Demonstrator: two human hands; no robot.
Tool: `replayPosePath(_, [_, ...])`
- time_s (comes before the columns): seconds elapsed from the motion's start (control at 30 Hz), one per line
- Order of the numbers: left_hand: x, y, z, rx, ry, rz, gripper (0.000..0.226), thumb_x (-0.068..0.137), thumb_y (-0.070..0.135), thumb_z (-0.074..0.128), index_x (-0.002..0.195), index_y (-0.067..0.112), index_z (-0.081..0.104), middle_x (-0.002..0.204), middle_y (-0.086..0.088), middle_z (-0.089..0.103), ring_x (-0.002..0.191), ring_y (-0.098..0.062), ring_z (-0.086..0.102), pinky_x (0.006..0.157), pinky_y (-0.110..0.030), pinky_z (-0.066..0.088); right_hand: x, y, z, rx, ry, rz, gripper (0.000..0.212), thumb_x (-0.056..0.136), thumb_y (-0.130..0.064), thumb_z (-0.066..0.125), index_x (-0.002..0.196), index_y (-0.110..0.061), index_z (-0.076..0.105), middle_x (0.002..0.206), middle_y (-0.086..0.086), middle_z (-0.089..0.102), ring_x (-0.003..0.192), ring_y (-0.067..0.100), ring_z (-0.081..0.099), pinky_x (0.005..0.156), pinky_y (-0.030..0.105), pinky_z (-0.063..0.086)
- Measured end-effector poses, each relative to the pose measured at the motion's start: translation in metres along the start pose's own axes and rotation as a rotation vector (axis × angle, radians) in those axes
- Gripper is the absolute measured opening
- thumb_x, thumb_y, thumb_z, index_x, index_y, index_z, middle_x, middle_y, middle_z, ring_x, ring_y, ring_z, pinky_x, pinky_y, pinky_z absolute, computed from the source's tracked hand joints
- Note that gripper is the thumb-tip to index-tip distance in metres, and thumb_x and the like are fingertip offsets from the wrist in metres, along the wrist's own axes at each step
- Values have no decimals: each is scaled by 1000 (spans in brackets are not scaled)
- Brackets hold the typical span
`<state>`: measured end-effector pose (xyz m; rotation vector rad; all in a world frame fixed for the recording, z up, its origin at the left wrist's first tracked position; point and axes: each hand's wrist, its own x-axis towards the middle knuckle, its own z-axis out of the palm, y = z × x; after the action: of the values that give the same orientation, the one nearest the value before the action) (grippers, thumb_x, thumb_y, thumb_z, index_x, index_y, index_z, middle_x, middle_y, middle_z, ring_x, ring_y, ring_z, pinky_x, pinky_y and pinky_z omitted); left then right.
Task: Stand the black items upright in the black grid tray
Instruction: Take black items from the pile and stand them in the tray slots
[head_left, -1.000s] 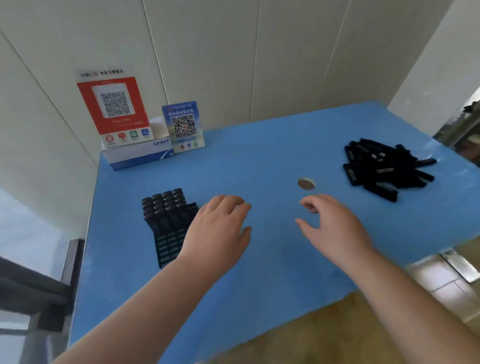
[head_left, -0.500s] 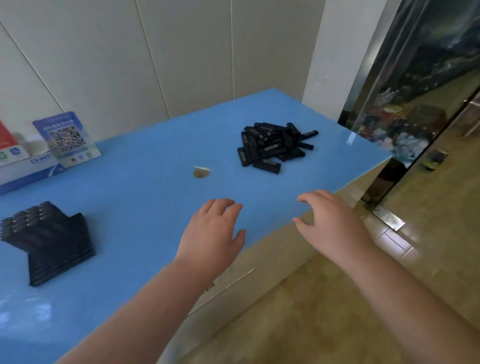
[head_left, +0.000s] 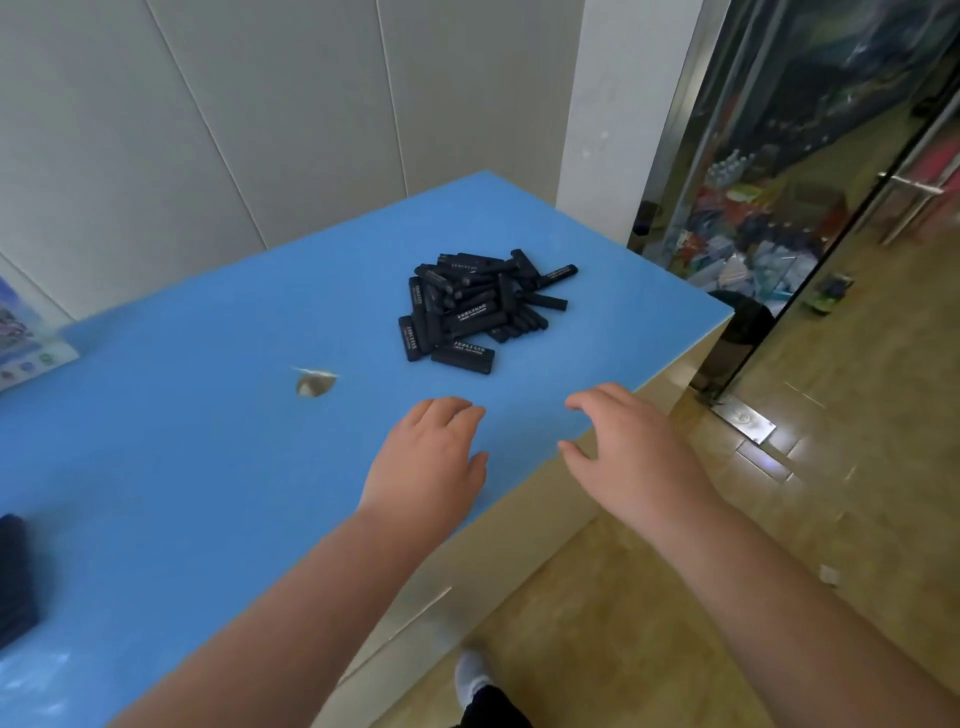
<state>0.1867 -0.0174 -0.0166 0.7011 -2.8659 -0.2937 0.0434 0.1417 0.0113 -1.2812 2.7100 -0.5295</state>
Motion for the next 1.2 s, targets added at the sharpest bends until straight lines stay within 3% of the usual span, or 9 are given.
replayPosePath(0.23, [86, -25, 20, 38, -16, 9, 56, 93, 8, 52, 147, 15, 41, 148, 1, 42, 135, -23, 38, 112, -30, 30, 69, 11, -5, -60, -34, -14, 42, 96, -38, 60, 135, -25, 53, 133, -12, 54, 120, 13, 52, 95, 27, 45])
replayPosePath(0.37, [114, -40, 29, 103, -65, 59, 60, 82, 0, 58, 140, 14, 49, 141, -1, 48, 128, -27, 45, 107, -34, 37, 101, 10, -3, -42, -28, -22, 41, 96, -38, 59, 135, -25, 53, 132, -13, 53, 120, 12, 51, 95, 27, 45])
replayPosePath(0.47, [128, -48, 38, 101, -75, 62, 49, 81, 3, 64, 127, 20, 61, 128, 3, 55, 116, -25, 52, 101, -35, 44, 116, 12, 0, -31, -57, -21, 41, 97, -39, 59, 135, -27, 53, 132, -14, 52, 120, 12, 51, 94, 28, 47])
replayPosePath(0.57, [139, -46, 39, 73, -77, 45, 26, 92, 22, 61, 118, 22, 64, 120, 2, 52, 109, -25, 50, 98, -36, 45, 129, 18, 3, -28, -91, -44, 40, 97, -40, 58, 134, -28, 53, 132, -15, 51, 119, 11, 52, 92, 28, 49])
replayPosePath(0.67, [149, -40, 40, 115, -93, 101, 29, 99, 37, 49, 121, 24, 61, 118, 3, 53, 110, -23, 49, 100, -34, 40, 145, 25, 5, -15, -107, -72, 39, 97, -39, 58, 133, -28, 54, 131, -15, 52, 119, 11, 51, 91, 27, 48])
replayPosePath(0.87, [147, -30, 36, 192, -182, 138, 31, 83, 17, 64, 114, 23, 64, 104, 3, 59, 98, -23, 57, 89, -33, 49, 173, 33, 14, 22, -149, -155, 34, 94, -37, 60, 127, -27, 58, 124, -13, 55, 116, 14, 54, 90, 33, 51])
replayPosePath(0.97, [147, -28, 27, 37, -178, -21, 36, 90, 21, 51, 126, 24, 56, 115, 4, 56, 110, -21, 53, 93, -33, 46, 185, 30, 19, 33, -173, -218, 34, 94, -37, 61, 126, -27, 60, 123, -14, 55, 115, 13, 55, 89, 32, 51])
replayPosePath(1.07, [145, -25, 17, -306, 16, -321, 49, 89, 20, 55, 135, 32, 43, 113, 8, 56, 96, -18, 59, 81, -32, 49, 197, 26, 23, 48, -214, -293, 36, 94, -36, 61, 129, -25, 61, 122, -12, 57, 115, 13, 56, 90, 35, 52])
replayPosePath(1.2, [144, -25, 8, -574, 105, -559, 37, 89, 19, 66, 121, 32, 54, 101, 11, 62, 83, 3, 60, 70, -6, 42, 215, 15, 30, 56, -240, -390, 32, 95, -33, 61, 125, -22, 64, 116, -9, 59, 107, 15, 58, 87, 34, 53])
